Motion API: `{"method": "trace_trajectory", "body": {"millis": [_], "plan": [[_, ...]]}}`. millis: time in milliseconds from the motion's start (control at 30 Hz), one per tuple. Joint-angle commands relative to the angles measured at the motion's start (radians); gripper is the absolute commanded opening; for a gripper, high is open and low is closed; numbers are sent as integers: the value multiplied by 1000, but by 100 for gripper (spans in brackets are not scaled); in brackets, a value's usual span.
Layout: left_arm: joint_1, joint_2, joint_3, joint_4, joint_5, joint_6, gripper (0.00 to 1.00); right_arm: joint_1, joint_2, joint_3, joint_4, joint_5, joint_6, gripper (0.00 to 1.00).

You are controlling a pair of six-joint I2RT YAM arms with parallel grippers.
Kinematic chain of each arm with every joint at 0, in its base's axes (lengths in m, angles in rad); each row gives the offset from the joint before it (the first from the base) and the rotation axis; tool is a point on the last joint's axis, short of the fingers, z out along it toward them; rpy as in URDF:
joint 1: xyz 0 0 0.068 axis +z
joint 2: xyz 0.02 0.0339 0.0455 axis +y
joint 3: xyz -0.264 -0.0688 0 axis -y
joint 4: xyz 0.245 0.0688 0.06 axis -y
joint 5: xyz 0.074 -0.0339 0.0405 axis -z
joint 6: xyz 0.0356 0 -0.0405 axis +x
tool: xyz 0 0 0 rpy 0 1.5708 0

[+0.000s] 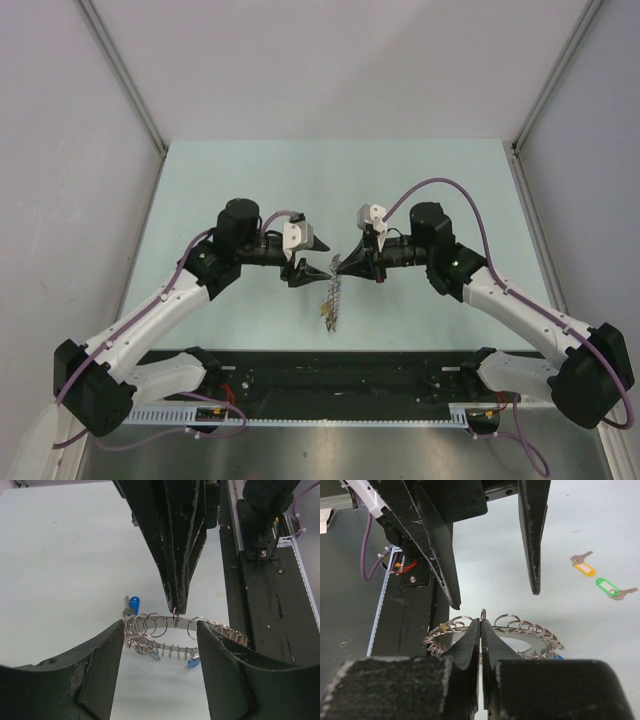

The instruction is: Put the keys on the keyring

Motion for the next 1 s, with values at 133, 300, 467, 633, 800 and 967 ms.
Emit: {"method": "trace_trajectory", "body": {"millis": [133,300,467,633,800,967], "plan": [[7,4,-4,24,88,-32,50,19,22,67,100,-23,-37,0],[8,15,5,10,82,-40,40,22,31,70,108,-15,-37,0],[8,38,14,-14,71,-40,37,26,30,72,112,-9,-36,0],[7,58,31,-37,64,-41,34,29,27,72,118,-9,-34,0],[8,58,31,-44,62,-35,27,33,30,70,120,-12,-33,0],[8,59,33,-48,62,-35,10,42,30,72,118,-12,-34,0]]}}
